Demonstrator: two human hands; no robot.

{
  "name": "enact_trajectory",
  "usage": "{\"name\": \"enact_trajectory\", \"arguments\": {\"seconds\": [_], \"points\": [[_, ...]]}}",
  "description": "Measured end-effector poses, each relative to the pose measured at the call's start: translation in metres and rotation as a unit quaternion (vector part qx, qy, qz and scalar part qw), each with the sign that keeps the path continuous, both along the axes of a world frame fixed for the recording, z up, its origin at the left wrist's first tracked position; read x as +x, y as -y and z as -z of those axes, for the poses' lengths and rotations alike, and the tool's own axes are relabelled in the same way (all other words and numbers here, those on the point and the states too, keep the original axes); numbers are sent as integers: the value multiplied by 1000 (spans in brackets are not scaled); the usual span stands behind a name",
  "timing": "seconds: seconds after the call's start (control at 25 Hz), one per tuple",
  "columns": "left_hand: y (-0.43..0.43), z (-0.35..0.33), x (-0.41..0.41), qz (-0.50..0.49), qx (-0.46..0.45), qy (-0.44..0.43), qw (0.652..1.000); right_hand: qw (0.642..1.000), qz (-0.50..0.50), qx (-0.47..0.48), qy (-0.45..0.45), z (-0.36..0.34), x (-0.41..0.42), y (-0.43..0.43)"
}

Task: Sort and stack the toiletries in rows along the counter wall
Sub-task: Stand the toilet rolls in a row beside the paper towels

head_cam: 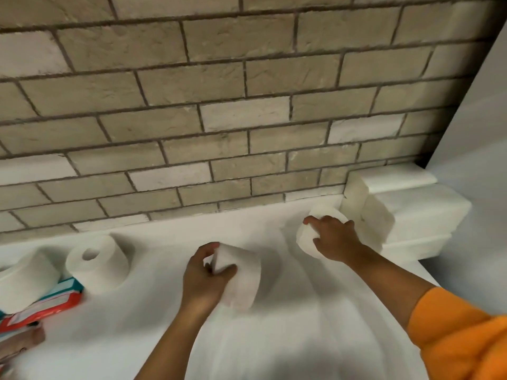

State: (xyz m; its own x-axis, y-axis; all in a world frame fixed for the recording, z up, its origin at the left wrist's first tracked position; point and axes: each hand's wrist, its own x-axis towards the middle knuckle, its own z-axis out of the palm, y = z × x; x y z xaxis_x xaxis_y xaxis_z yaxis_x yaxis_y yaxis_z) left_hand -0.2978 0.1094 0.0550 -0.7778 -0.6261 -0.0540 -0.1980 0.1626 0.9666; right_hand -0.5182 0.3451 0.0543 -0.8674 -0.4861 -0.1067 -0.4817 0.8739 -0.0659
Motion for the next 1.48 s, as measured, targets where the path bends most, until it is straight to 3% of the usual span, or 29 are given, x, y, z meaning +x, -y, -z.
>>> {"name": "enact_trajectory", "arguments": {"seconds": [0.12, 0.24, 0.48, 0.6, 1.0, 1.12, 1.2, 1.4, 1.48], "points": [[-21, -2, -48, 87, -98, 21, 991, 999, -15, 39, -22, 1, -21, -9], [-40, 1, -97, 175, -211, 53, 960, 996, -42, 77, -36, 1, -37, -11], [-63, 15, -173, 337, -413, 107, 839, 982, -89, 152, -61, 7, -63, -16], [-73, 23, -193, 361, -450, 142, 804, 982, -100, 140, -75, 8, -72, -24], [-84, 36, -221, 364, -441, 101, 814, 986, -96, 106, -82, 20, -79, -34], [-86, 34, -227, 346, -537, 112, 762, 993, -67, 57, -79, 26, -77, -35], [-91, 32, -228, 322, -569, 132, 745, 994, -47, 37, -88, 27, -74, -35], [-89, 31, -222, 346, -552, 144, 745, 997, 14, 5, -77, 25, -52, -37], [-82, 31, -209, 325, -530, 136, 772, 996, 35, -40, -67, 22, -37, -39]]}}
